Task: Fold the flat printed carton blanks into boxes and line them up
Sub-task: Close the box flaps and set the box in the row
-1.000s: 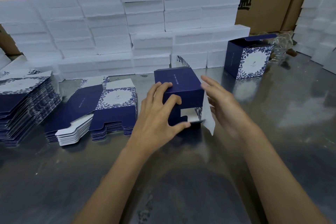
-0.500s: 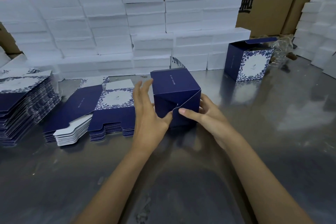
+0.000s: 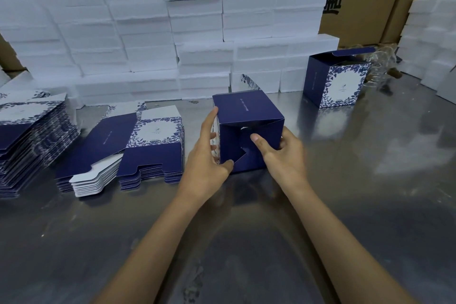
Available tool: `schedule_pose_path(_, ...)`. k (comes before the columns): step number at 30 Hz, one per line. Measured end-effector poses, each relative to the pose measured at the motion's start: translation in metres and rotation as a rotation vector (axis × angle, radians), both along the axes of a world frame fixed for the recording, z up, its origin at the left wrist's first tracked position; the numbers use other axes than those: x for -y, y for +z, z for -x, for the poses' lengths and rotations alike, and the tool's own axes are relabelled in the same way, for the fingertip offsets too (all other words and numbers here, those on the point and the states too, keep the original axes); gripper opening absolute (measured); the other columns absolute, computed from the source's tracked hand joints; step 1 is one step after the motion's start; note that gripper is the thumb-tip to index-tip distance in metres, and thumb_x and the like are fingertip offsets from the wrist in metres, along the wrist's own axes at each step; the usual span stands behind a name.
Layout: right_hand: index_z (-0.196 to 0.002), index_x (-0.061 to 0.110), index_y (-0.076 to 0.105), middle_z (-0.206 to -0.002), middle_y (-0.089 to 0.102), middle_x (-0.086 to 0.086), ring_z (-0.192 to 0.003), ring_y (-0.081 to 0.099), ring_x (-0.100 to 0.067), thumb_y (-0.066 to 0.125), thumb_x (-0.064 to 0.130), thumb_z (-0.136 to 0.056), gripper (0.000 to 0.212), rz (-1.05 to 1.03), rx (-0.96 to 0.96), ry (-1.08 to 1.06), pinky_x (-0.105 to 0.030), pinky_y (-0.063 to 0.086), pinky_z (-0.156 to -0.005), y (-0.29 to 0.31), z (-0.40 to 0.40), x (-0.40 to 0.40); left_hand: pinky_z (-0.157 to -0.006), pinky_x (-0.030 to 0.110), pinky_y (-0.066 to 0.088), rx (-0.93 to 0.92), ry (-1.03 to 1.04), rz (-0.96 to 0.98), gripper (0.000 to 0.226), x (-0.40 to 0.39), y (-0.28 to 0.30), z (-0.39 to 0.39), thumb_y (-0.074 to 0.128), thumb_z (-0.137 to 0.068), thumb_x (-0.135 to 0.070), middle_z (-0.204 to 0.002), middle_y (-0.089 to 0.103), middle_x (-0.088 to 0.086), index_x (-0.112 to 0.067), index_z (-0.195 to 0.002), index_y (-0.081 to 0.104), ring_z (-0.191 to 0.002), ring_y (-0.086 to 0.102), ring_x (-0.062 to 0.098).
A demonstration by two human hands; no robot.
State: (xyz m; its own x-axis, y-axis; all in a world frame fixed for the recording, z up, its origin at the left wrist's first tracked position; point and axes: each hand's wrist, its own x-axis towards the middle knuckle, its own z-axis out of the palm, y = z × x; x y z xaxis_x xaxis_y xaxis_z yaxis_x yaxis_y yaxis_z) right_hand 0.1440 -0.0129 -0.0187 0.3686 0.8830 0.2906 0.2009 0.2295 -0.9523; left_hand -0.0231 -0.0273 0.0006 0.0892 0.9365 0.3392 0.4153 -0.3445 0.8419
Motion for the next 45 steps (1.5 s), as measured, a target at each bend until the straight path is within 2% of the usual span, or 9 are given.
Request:
schedule_pose_path(8, -0.104, 0.030, 0.068, -0.094, 0.076, 0.011, -0.090, 0.072, -0.007, 0.080, 0.035, -0.085, 0.023, 0.014, -0.013, 0.042, -0.038, 0.061, -0.082, 0.006, 0.000, 0.005, -0.093, 0.039, 0.056, 0.063, -0.015, 0.039, 0.102, 0.001, 0.002, -0.002, 0.068, -0.081, -0.002, -0.123, 0.056, -0.013, -0.068, -0.140, 0.019, -0.119, 0.057, 0.016)
schedule_pose_path(13, -0.107, 0.034, 0.069, -0.099, 0.076, 0.020, -0.093, 0.073, -0.001, 0.069, 0.077, -0.072, 0.055, 0.130, -0.262, 0.256, -0.023, 0.056, -0.077, 0.026, -0.004, 0.015, -0.099, 0.043, 0.050, 0.476, -0.019, 0.196, 0.086, 0.002, 0.012, -0.003, 0.050, -0.066, -0.011, -0.137, 0.054, -0.007, -0.067, -0.131, 0.041, -0.117, 0.061, 0.014)
schedule_pose_path(20, -0.114, 0.034, 0.069, -0.111, 0.071, 0.021, -0.112, 0.062, 0.000, 0.059, 0.020, -0.096, 0.025, 0.114, -0.345, 0.215, -0.027, 0.043, -0.090, 0.033, -0.022, 0.007, -0.088, 0.034, 0.050, 0.860, 0.069, 0.179, 0.047, -0.005, 0.025, 0.009, 0.053, -0.093, -0.026, -0.127, 0.060, -0.003, -0.041, -0.137, 0.047, -0.125, 0.054, 0.013)
schedule_pose_path(23, -0.119, 0.034, 0.069, -0.127, 0.065, 0.013, -0.125, 0.056, -0.002, 0.061, 0.011, -0.096, 0.034, 0.092, -0.303, 0.082, -0.013, 0.042, -0.085, 0.031, -0.021, 0.010, -0.087, 0.034, 0.050, 0.830, 0.079, 0.192, 0.048, -0.005, 0.027, 0.009, 0.055, -0.092, -0.040, -0.122, 0.063, -0.002, -0.034, -0.139, 0.048, -0.115, 0.060, 0.016)
schedule_pose_path(25, -0.124, 0.032, 0.068, -0.128, 0.065, 0.014, -0.126, 0.057, -0.004, 0.065, 0.033, -0.096, 0.028, 0.093, -0.333, 0.065, -0.018, 0.045, -0.097, 0.035, -0.020, 0.013, -0.084, 0.034, 0.052, 0.767, 0.072, 0.205, 0.038, -0.005, 0.026, 0.007, 0.048, -0.100, -0.041, -0.122, 0.064, 0.002, -0.033, -0.138, 0.051, -0.111, 0.063, 0.018)
schedule_pose_path(30, -0.142, 0.044, 0.051, -0.138, 0.058, 0.027, -0.128, 0.053, 0.004, 0.061, 0.091, -0.060, 0.095, 0.124, -0.264, 0.280, -0.035, 0.037, -0.115, 0.042, -0.012, 0.019, -0.073, 0.029, 0.054, 0.571, 0.071, 0.197, 0.036, -0.003, 0.025, 0.001, 0.043, -0.101, -0.051, -0.110, 0.068, -0.001, -0.034, -0.125, 0.062, -0.094, 0.065, 0.011)
schedule_pose_path(33, -0.136, 0.054, 0.049, -0.116, 0.056, 0.049, -0.106, 0.051, 0.028, 0.069, 0.084, -0.059, 0.085, 0.103, -0.189, 0.286, -0.015, 0.038, -0.092, 0.038, -0.005, 0.023, -0.089, 0.038, 0.055, 0.471, 0.066, 0.219, 0.055, 0.003, 0.030, -0.002, 0.048, -0.084, -0.069, -0.115, 0.069, -0.004, -0.032, -0.122, 0.060, -0.104, 0.067, 0.014)
schedule_pose_path(39, -0.134, 0.035, 0.058, -0.104, 0.076, 0.016, -0.091, 0.072, 0.000, 0.075, 0.037, -0.078, 0.059, 0.062, -0.300, 0.326, -0.013, 0.055, -0.065, 0.034, -0.006, 0.017, -0.077, 0.032, 0.057, 0.307, 0.061, 0.290, 0.020, 0.004, 0.045, -0.001, 0.063, -0.090, -0.037, -0.100, 0.065, -0.003, -0.019, -0.098, 0.060, -0.089, 0.065, 0.011)
schedule_pose_path(45, -0.135, 0.032, 0.057, -0.099, 0.077, 0.014, -0.087, 0.074, -0.003, 0.075, 0.032, -0.076, 0.061, 0.064, -0.345, 0.387, -0.012, 0.053, -0.060, 0.032, -0.011, 0.013, -0.081, 0.040, 0.056, -0.137, 0.054, 0.273, 0.030, -0.013, 0.082, 0.000, 0.056, -0.099, -0.035, -0.082, 0.064, 0.008, -0.011, -0.080, 0.052, -0.074, 0.064, 0.020)
